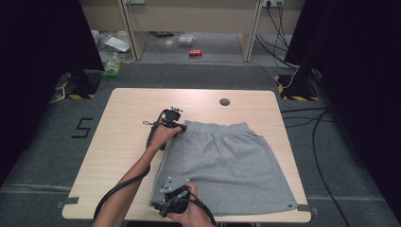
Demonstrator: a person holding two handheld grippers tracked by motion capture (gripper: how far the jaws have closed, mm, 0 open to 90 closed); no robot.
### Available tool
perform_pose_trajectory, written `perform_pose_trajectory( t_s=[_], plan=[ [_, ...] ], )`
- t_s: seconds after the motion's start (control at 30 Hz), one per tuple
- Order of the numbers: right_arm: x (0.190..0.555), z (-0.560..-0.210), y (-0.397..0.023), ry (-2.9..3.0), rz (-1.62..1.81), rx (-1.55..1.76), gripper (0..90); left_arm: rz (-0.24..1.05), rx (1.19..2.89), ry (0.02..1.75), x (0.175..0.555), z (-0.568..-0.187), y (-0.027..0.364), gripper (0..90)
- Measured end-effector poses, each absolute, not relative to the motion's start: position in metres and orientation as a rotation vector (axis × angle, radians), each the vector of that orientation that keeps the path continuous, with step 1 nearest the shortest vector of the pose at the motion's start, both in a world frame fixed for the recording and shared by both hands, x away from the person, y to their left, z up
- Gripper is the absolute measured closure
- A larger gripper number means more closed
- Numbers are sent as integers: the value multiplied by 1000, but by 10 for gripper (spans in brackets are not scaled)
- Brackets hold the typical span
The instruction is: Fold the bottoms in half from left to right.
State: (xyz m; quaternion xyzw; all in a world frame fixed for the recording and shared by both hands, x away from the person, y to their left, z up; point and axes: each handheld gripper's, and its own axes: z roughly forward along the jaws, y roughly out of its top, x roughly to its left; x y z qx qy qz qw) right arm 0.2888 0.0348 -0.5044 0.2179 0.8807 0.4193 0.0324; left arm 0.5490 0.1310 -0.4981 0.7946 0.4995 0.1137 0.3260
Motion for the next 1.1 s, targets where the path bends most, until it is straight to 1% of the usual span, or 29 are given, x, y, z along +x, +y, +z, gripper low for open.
perform_pose_trajectory(
  t_s=[0.2,0.23,0.27,0.3,0.37,0.43,0.5,0.57,0.67,0.7,0.77,0.9,1.0,1.03,1.1],
  plan=[
    [287,-512,49,2737,1256,635,429,302,2084,1310,549,-498,130,780],
    [287,-513,50,2740,1250,628,442,303,2083,1311,549,-498,130,780],
    [287,-516,51,2744,1224,618,485,303,2085,1310,549,-498,130,780],
    [287,-516,51,2744,1224,618,485,303,2086,1310,549,-498,130,780],
    [286,-515,52,2725,1182,565,536,301,2084,1311,549,-498,130,780],
    [284,-515,52,2723,1168,558,542,304,2085,1312,549,-498,130,780],
    [282,-515,54,2714,1162,527,597,314,2093,1312,548,-497,129,780],
    [281,-514,54,2721,1155,511,690,330,2102,1305,548,-497,128,781],
    [282,-514,52,2725,1164,514,803,323,2099,1311,548,-497,128,781],
    [282,-514,51,2734,1167,542,828,320,2095,1312,548,-497,128,781],
    [285,-515,48,2741,1197,570,847,313,2085,1317,548,-497,129,782],
    [285,-511,44,2749,1228,588,857,307,2087,1307,548,-493,128,793],
    [285,-501,37,2736,1277,581,858,281,2050,1314,549,-483,132,799],
    [285,-493,30,2716,1317,576,858,279,2041,1311,548,-479,132,800],
    [285,-489,26,2706,1338,585,858,282,2041,1300,548,-470,132,801]
  ],
)
